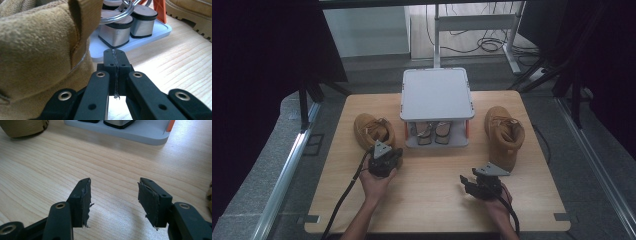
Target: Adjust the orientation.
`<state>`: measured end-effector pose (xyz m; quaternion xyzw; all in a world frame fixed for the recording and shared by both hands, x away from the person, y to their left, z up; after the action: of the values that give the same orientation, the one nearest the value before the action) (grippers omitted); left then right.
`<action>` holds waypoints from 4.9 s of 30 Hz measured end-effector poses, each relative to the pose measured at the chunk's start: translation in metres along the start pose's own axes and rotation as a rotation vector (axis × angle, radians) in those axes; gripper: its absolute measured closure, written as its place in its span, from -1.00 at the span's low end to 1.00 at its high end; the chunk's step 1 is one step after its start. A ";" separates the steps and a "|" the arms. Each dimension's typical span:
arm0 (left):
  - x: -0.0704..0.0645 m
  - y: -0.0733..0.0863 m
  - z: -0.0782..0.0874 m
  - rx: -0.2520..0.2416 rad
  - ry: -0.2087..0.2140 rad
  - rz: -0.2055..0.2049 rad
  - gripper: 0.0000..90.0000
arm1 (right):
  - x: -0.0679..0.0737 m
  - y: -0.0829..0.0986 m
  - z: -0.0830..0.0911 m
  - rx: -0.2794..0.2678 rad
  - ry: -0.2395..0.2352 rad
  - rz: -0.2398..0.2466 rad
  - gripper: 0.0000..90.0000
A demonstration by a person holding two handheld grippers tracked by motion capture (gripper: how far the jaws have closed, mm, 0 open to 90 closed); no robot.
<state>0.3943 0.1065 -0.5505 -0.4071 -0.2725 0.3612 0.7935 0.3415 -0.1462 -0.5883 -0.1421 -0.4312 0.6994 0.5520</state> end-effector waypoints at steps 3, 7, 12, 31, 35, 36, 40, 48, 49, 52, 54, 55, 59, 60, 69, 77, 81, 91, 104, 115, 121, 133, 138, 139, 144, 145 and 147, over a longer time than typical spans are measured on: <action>0.002 0.002 -0.002 0.000 0.001 0.006 0.99 | 0.001 0.001 -0.001 0.003 -0.001 0.003 -0.02; 0.003 0.002 -0.001 -0.005 0.002 0.010 1.00 | 0.003 0.002 -0.002 0.008 -0.004 0.010 -0.02; 0.003 0.003 0.000 -0.008 0.019 0.022 1.00 | 0.004 0.003 -0.003 0.010 -0.007 0.017 -0.03; 0.011 0.019 0.026 -0.007 0.048 0.057 1.00 | 0.003 0.002 0.000 0.006 -0.004 0.015 -0.03; 0.015 0.025 0.035 -0.006 0.044 0.060 1.00 | 0.003 0.002 0.000 0.008 -0.004 0.017 -0.03; 0.016 0.027 0.037 -0.005 0.042 0.063 1.00 | 0.003 0.002 0.000 0.007 -0.004 0.017 -0.03; 0.019 0.030 0.043 0.004 0.051 0.081 1.00 | 0.003 0.003 -0.001 0.012 -0.003 0.018 -0.03; 0.030 0.040 0.058 0.023 0.049 0.119 1.00 | 0.002 0.002 0.000 0.010 0.000 0.015 -0.03; 0.032 0.042 0.060 0.025 0.044 0.122 1.00 | 0.001 0.002 0.000 0.009 0.001 0.015 -0.03; 0.038 0.046 0.067 0.028 0.034 0.138 1.00 | 0.001 0.002 0.000 0.007 0.001 0.015 -0.03; 0.043 0.050 0.072 0.031 0.028 0.148 1.00 | 0.001 0.003 -0.001 0.011 0.002 0.015 -0.03; 0.044 0.051 0.074 0.031 0.026 0.152 1.00 | 0.001 0.004 -0.001 0.014 0.003 0.018 -0.03; 0.053 0.056 0.081 0.037 0.019 0.165 1.00 | 0.003 0.005 -0.003 0.018 0.002 0.023 -0.03; 0.056 0.058 0.084 0.041 0.018 0.165 1.00 | 0.003 0.005 -0.003 0.019 0.003 0.022 -0.03; 0.075 0.066 0.093 0.047 -0.017 0.194 1.00 | 0.001 0.005 -0.003 0.018 0.005 0.024 -0.03; 0.094 0.073 0.101 0.049 -0.056 0.227 1.00 | 0.001 0.006 -0.004 0.024 0.008 0.023 -0.03; 0.099 0.074 0.102 0.046 -0.076 0.225 1.00 | 0.001 0.007 -0.005 0.026 0.009 0.024 -0.03; 0.099 0.073 0.102 0.045 -0.079 0.212 1.00 | 0.000 0.006 -0.004 0.021 0.008 0.017 -0.02; 0.064 0.053 0.088 0.036 -0.043 0.105 0.63 | -0.007 -0.004 0.003 -0.033 0.042 -0.021 0.00; 0.012 0.045 0.061 0.077 0.063 -0.015 -0.01 | -0.022 -0.015 0.014 -0.084 0.070 -0.061 0.26; 0.005 0.049 0.054 0.097 0.079 -0.013 -0.12 | -0.027 -0.019 0.018 -0.106 0.076 -0.065 0.52; -0.005 0.052 0.045 0.104 0.106 -0.004 -0.23 | -0.048 -0.044 0.021 -0.180 0.150 -0.082 0.99; -0.004 0.052 0.045 0.103 0.105 0.000 -0.24 | -0.058 -0.050 0.021 -0.196 0.182 -0.087 0.99; -0.004 0.053 0.045 0.103 0.107 0.001 -0.24 | -0.061 -0.050 0.021 -0.196 0.188 -0.086 0.99; -0.004 0.054 0.044 0.107 0.110 -0.003 -0.24 | -0.071 -0.049 0.018 -0.191 0.211 -0.098 0.99; -0.004 0.054 0.044 0.108 0.110 0.000 -0.24 | -0.073 -0.049 0.018 -0.190 0.218 -0.101 0.99; -0.005 0.055 0.043 0.113 0.110 0.001 -0.24 | -0.077 -0.048 0.018 -0.188 0.236 -0.098 0.99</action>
<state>0.3412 0.1445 -0.5753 -0.3811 -0.2076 0.3535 0.8287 0.3878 -0.2220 -0.5626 -0.2532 -0.4334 0.6064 0.6167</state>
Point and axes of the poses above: each handheld gripper's, and its own axes: z roughly backward along the jaws, y roughly out of its underside, x roughly to its left, the point moved 10 cm from there along -z, roughly forward along the jaws, and after that the axes turned 15 degrees about -z, right-handed, at the moved point
